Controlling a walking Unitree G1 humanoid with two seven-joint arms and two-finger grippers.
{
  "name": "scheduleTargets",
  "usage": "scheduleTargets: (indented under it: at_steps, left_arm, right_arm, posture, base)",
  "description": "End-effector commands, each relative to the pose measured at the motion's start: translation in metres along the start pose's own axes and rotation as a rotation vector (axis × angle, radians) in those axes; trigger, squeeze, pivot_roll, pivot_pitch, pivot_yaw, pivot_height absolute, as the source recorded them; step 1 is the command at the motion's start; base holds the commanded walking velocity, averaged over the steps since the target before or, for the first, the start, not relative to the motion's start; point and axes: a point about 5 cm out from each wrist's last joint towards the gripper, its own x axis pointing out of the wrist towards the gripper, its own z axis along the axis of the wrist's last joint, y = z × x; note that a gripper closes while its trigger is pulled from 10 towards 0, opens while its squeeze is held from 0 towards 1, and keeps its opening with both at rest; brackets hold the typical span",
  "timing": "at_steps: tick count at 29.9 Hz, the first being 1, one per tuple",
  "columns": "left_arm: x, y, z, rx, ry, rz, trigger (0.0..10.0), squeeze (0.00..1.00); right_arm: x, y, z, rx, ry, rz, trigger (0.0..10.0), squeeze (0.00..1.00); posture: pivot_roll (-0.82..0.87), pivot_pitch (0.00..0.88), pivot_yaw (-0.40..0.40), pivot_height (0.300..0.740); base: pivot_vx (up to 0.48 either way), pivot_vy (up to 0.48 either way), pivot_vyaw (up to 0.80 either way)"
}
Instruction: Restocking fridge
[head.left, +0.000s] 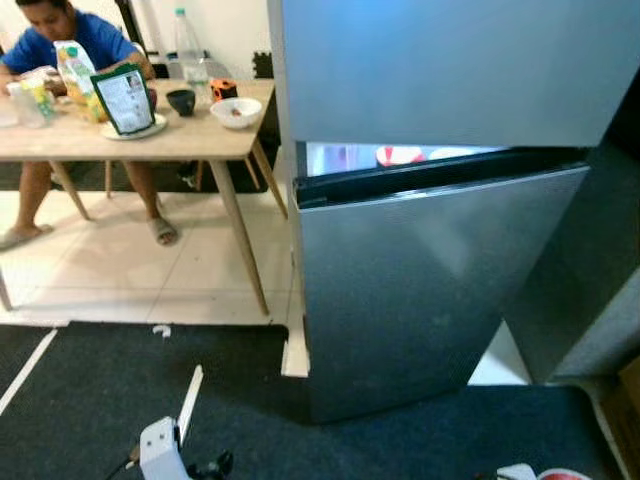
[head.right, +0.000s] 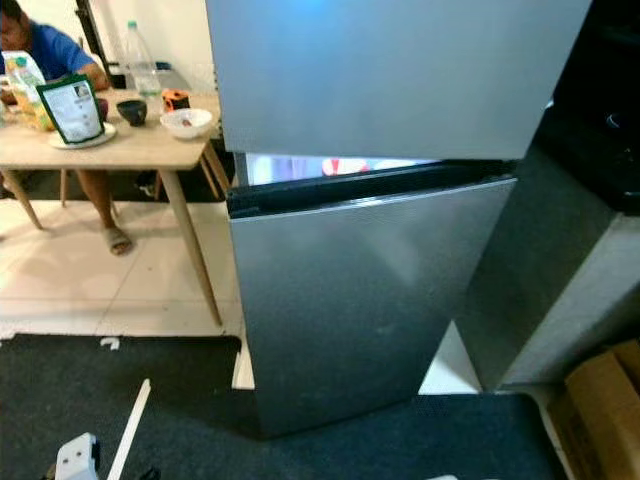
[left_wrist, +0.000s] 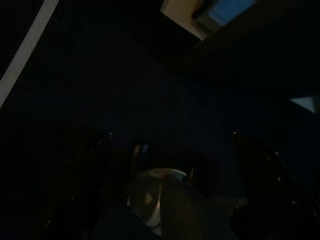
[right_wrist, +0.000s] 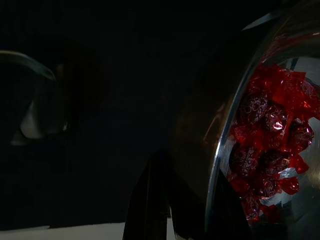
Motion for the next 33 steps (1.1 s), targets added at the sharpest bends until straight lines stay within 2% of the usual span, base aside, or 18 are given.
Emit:
scheduleTargets:
  at_steps: [1, 8, 14, 18, 29, 33]
  left_arm:
    - [0.001, 0.001, 0.011, 0.024, -0.030, 0.007, 10.0, 0.00]
    - [0.005, -0.006, 0.024, 0.048, -0.057, -0.019, 10.0, 0.00]
    - [0.005, -0.007, 0.024, 0.046, -0.058, -0.042, 10.0, 0.00]
    - [0.005, -0.008, 0.024, 0.037, -0.066, -0.052, 10.0, 0.00]
    - [0.007, -0.011, 0.034, 0.040, -0.110, -0.045, 10.0, 0.00]
    - [0.009, -0.015, 0.048, 0.046, -0.162, -0.056, 10.0, 0.00]
  right_arm:
    - [0.000, -0.002, 0.003, 0.006, -0.013, -0.012, 10.0, 0.00]
    - [0.000, 0.000, 0.004, 0.009, -0.014, -0.009, 10.0, 0.00]
    - [0.000, 0.001, 0.003, 0.009, -0.013, -0.008, 10.0, 0.00]
    - [0.000, 0.001, 0.003, 0.007, -0.014, -0.006, 10.0, 0.00]
    - [0.000, 0.001, 0.003, 0.002, -0.013, -0.007, 10.0, 0.00]
    - [0.000, 0.001, 0.004, -0.001, -0.015, -0.005, 10.0, 0.00]
  posture:
    - [-0.06, 0.017, -0.013, 0.740]
    - [-0.06, 0.017, -0.009, 0.740]
    - [-0.06, 0.018, -0.008, 0.740]
    - [-0.06, 0.020, -0.009, 0.740]
    - [-0.06, 0.020, -0.011, 0.740]
    - [-0.06, 0.017, -0.008, 0.740]
  base:
    - [0.000, 0.000, 0.00]
    - [0.000, 0.000, 0.00]
    - [0.000, 0.000, 0.00]
    - [0.000, -0.461, 0.00]
    - [0.000, 0.000, 0.00]
    - [0.000, 0.000, 0.00]
